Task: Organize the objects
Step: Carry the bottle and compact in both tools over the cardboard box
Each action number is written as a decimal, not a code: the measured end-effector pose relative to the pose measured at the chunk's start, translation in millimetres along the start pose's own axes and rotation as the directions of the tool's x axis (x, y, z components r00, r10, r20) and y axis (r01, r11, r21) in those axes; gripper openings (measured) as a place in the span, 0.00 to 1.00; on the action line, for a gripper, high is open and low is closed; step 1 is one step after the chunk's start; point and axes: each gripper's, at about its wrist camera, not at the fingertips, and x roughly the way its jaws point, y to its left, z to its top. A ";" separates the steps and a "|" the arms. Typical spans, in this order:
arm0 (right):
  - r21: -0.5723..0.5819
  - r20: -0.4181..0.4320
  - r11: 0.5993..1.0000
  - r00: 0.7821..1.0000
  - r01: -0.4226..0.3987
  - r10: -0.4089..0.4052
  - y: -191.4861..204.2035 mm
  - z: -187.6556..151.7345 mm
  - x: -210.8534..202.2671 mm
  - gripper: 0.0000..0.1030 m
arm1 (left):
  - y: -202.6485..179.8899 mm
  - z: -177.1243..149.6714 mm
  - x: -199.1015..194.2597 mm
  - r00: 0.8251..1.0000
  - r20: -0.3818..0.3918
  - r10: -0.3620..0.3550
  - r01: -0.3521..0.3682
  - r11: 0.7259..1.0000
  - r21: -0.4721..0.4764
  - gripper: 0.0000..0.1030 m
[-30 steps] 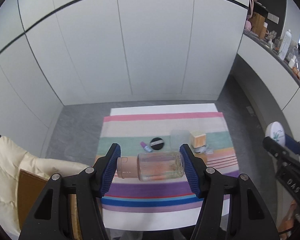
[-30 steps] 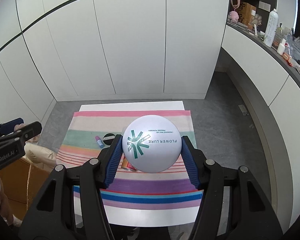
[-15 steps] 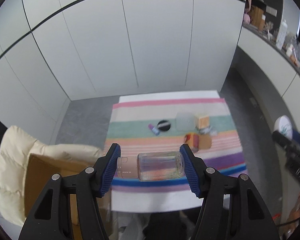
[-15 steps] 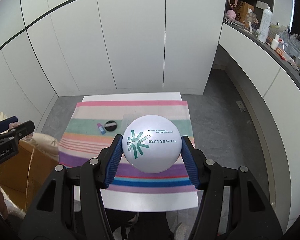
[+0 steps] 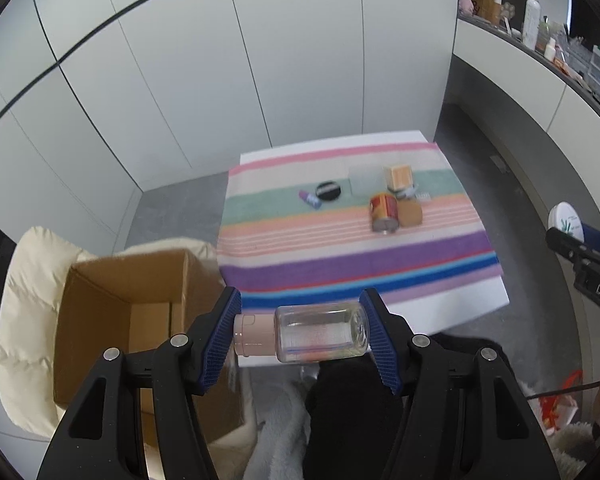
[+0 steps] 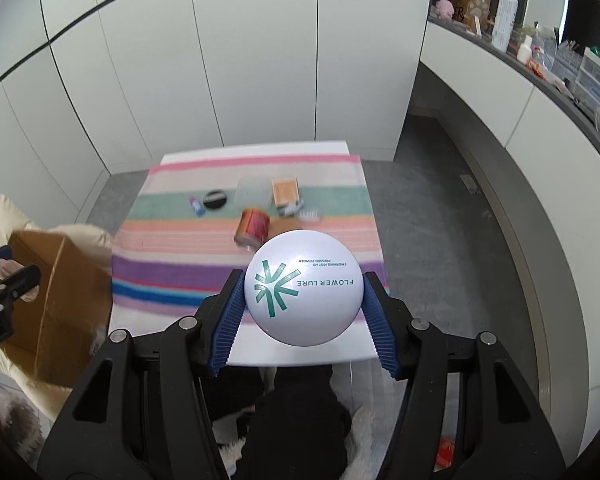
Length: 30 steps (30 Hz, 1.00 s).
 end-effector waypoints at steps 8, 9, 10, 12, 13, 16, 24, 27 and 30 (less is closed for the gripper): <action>0.016 -0.059 1.000 0.998 -0.021 0.022 -3.9 -39.0 -3.6 0.58 | 5.2 -15.2 4.3 1.000 -0.018 0.005 -0.006 1.000 -0.011 0.61; 0.015 -0.061 1.000 0.998 -0.020 0.021 -2.8 -41.0 -4.1 0.58 | 6.3 -14.7 5.2 1.000 -0.016 0.007 -0.008 1.000 -0.012 0.61; 0.016 -0.062 1.000 0.998 -0.019 0.020 -2.7 -41.5 -4.2 0.58 | 8.3 -14.3 6.7 1.000 -0.016 0.007 -0.008 1.000 -0.015 0.61; 0.010 -0.064 1.000 0.998 -0.013 0.013 -0.8 -39.9 -3.6 0.58 | 15.3 -12.7 11.5 1.000 -0.022 0.003 -0.003 0.999 -0.032 0.61; 0.004 -0.064 1.000 0.998 -0.009 0.009 1.5 -38.9 -3.3 0.58 | 21.6 -11.9 14.9 1.000 -0.026 0.008 -0.009 0.999 -0.048 0.61; -0.015 -0.067 1.000 0.998 -0.011 0.010 11.7 -33.2 0.2 0.58 | 38.9 -8.3 20.4 0.999 -0.019 0.030 -0.031 0.996 -0.080 0.61; -0.119 -0.075 0.990 0.995 -0.077 0.069 79.6 -17.6 16.9 0.58 | 114.6 -13.1 37.3 0.996 -0.042 0.084 -0.092 0.967 -0.237 0.61; -0.158 -0.081 0.980 0.991 -0.120 0.108 114.7 -12.0 23.2 0.58 | 144.4 -23.8 40.1 0.990 -0.051 0.133 -0.142 0.947 -0.289 0.61; -0.204 -0.093 0.967 0.986 -0.156 0.139 153.9 -9.9 30.0 0.58 | 178.6 -37.8 42.2 0.984 -0.074 0.163 -0.179 0.920 -0.349 0.61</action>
